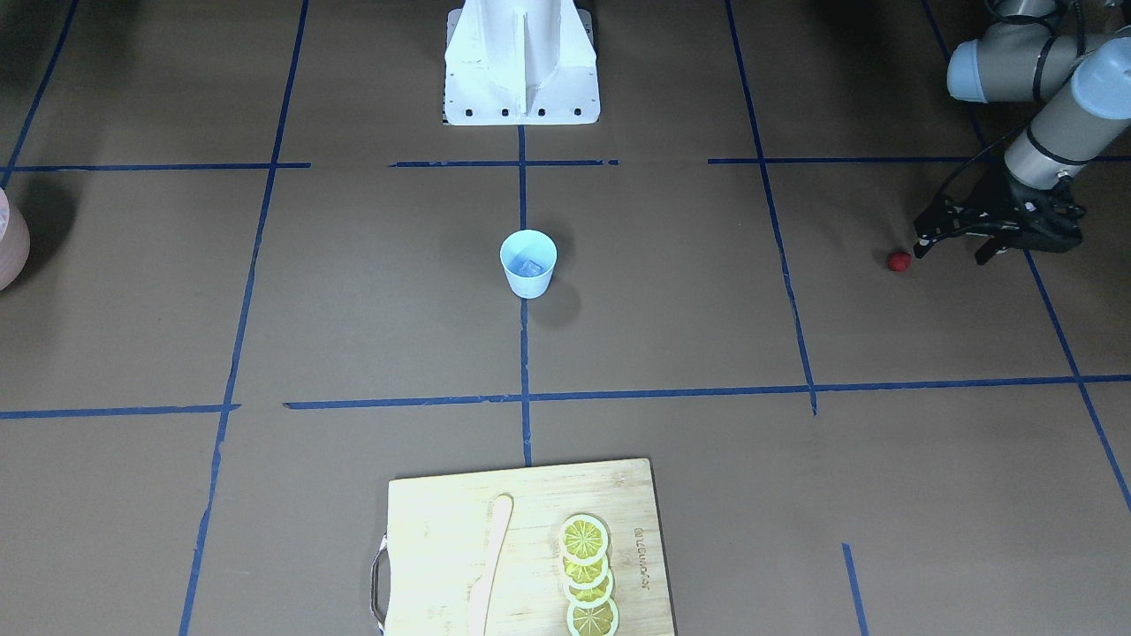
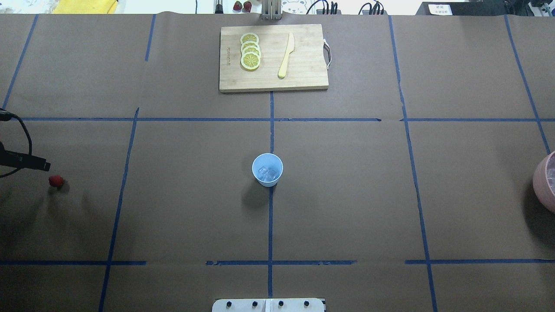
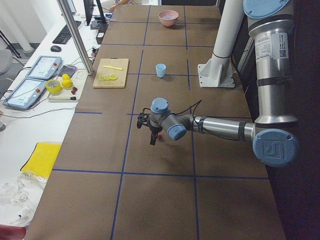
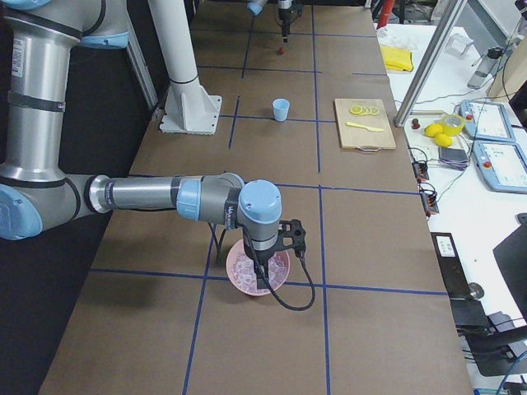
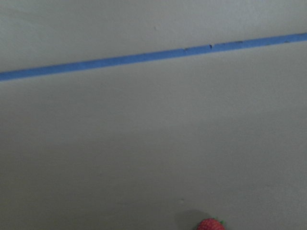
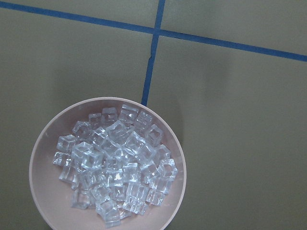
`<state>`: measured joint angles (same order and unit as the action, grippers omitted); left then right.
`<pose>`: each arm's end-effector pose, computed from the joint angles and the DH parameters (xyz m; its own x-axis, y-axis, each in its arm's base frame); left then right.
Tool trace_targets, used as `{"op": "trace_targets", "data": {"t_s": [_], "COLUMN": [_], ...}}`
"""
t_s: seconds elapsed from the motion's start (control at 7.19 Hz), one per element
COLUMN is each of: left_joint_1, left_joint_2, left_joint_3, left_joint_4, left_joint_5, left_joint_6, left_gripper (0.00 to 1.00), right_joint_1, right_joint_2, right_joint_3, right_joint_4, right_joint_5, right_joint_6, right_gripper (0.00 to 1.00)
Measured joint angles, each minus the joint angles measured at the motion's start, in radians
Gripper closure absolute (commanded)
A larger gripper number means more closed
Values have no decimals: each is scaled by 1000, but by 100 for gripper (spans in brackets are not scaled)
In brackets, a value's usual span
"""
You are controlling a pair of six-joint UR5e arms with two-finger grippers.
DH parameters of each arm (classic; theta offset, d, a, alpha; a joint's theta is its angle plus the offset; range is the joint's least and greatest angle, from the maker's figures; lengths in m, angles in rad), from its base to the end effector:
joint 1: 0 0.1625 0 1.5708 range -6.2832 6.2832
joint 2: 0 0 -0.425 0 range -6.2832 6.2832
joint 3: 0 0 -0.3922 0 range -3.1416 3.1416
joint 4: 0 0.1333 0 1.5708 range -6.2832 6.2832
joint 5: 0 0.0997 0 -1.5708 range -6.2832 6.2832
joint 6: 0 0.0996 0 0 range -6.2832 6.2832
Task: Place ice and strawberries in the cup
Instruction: 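Lower the left gripper and grasp the red strawberry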
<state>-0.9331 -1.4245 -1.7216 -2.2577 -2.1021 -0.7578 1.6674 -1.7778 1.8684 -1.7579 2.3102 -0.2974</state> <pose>0.2084 -0.4204 0.5838 0.6787 0.1359 -0.7217 0.0108 0.9808 0.1949 0.1040 -0.3872 0.6258 0.7253 -0.1604 0.6695 0.1219 0.9870 0.1044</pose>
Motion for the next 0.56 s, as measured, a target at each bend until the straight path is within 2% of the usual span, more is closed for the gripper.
{"op": "trace_targets", "data": {"t_s": [0.56], "left_joint_1": [85], "left_joint_2": [-9], "left_joint_3": [15], "left_joint_4": [-8], "left_joint_5": [37], "left_joint_6": [-48], "left_gripper": [0], "right_joint_1": [0], "right_joint_2": [0], "right_joint_3": [1], "right_joint_4": [0], "right_joint_5": [0], "right_joint_6": [2], "right_gripper": [0]}}
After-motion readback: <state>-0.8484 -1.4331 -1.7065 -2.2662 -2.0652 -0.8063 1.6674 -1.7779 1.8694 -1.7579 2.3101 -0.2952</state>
